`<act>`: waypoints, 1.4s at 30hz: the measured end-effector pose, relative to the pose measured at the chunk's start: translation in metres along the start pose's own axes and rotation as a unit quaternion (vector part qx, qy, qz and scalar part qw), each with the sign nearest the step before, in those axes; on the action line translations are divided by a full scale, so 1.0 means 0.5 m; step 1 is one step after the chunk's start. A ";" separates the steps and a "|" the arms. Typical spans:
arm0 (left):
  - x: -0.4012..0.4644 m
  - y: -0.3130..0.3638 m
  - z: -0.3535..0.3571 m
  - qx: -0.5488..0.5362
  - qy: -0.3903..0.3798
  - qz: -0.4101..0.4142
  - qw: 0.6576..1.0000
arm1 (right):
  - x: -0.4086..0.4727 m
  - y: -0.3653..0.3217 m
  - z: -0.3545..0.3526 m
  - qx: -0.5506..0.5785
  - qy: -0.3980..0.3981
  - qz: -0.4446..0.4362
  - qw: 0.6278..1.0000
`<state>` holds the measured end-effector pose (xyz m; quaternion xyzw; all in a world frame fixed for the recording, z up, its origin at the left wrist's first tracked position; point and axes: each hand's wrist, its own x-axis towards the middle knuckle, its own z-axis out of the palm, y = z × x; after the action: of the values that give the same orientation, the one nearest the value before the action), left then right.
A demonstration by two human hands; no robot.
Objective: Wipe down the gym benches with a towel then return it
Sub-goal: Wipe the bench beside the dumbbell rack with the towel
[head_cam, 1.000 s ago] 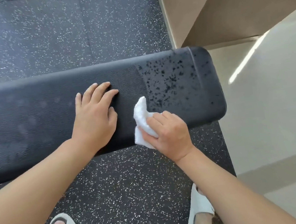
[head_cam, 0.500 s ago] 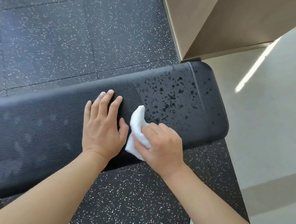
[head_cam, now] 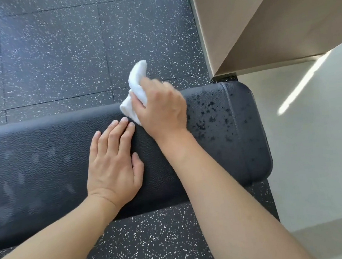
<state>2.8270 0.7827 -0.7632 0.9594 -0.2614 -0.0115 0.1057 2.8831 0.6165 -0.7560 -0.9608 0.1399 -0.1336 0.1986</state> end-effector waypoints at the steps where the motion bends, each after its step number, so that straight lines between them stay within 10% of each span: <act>1: -0.001 -0.002 0.002 0.000 0.001 0.000 1.000 | -0.026 0.000 -0.011 0.007 0.001 -0.003 1.000; 9: 0.001 -0.001 0.007 -0.007 0.004 0.001 1.000 | -0.291 0.071 -0.062 0.032 0.023 -0.049 0.998; 20: 0.004 0.000 0.008 0.000 0.011 0.004 1.000 | 0.017 0.013 -0.001 -0.031 -0.004 0.037 0.999; 30: 0.003 -0.001 0.010 0.004 0.000 0.002 1.000 | -0.326 0.089 -0.065 0.028 0.018 -0.102 0.994; 42: 0.003 0.001 0.003 0.013 -0.006 0.000 1.000 | -0.005 -0.005 0.013 -0.054 0.016 0.008 0.998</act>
<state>2.8279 0.7811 -0.7646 0.9605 -0.2623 -0.0142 0.0920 2.8833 0.6216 -0.7613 -0.9668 0.1575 -0.1396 0.1452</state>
